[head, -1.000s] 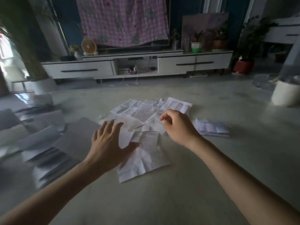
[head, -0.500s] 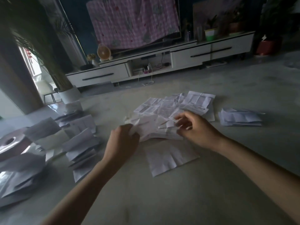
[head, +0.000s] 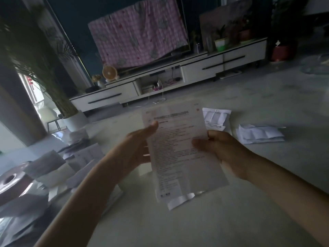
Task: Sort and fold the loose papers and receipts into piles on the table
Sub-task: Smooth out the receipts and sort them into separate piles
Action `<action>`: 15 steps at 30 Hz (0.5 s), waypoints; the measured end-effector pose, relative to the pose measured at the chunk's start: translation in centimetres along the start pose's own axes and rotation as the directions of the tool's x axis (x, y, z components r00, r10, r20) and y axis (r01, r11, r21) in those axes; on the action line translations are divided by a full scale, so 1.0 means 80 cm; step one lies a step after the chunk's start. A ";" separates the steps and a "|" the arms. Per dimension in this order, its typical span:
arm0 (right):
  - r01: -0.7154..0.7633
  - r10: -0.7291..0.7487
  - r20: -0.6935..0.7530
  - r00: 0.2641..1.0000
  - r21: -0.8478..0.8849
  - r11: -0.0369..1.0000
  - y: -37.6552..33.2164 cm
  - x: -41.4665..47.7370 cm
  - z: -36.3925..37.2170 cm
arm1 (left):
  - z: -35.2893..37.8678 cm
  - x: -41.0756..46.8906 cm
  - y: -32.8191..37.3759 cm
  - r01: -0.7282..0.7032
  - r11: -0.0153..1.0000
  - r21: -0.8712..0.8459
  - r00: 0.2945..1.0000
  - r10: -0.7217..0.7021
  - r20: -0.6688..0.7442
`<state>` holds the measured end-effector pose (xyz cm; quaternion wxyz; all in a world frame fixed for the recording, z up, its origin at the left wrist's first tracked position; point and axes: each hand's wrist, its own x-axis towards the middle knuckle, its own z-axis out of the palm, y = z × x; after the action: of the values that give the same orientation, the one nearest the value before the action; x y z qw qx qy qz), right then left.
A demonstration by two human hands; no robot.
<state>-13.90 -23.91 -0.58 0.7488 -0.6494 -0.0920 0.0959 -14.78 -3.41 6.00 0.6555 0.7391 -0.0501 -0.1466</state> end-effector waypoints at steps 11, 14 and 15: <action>-0.082 0.081 0.016 0.997 0.134 0.988 0.005 0.006 -0.007 | 0.018 0.025 -0.044 -0.019 0.997 0.069 0.981 0.032 -0.191; -0.114 0.106 0.088 0.990 0.092 0.989 -0.002 0.003 -0.011 | 0.012 0.018 -0.042 -0.050 0.998 0.046 0.983 0.058 -0.174; -0.123 0.119 0.088 0.989 0.047 0.991 -0.005 0.003 -0.013 | 0.007 0.016 -0.040 -0.058 0.997 0.055 0.985 0.066 -0.162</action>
<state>-13.37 -24.87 -0.34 0.7536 -0.6294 -0.0818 0.1711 -14.13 -3.86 2.59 0.6431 0.7628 -0.0225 -0.0635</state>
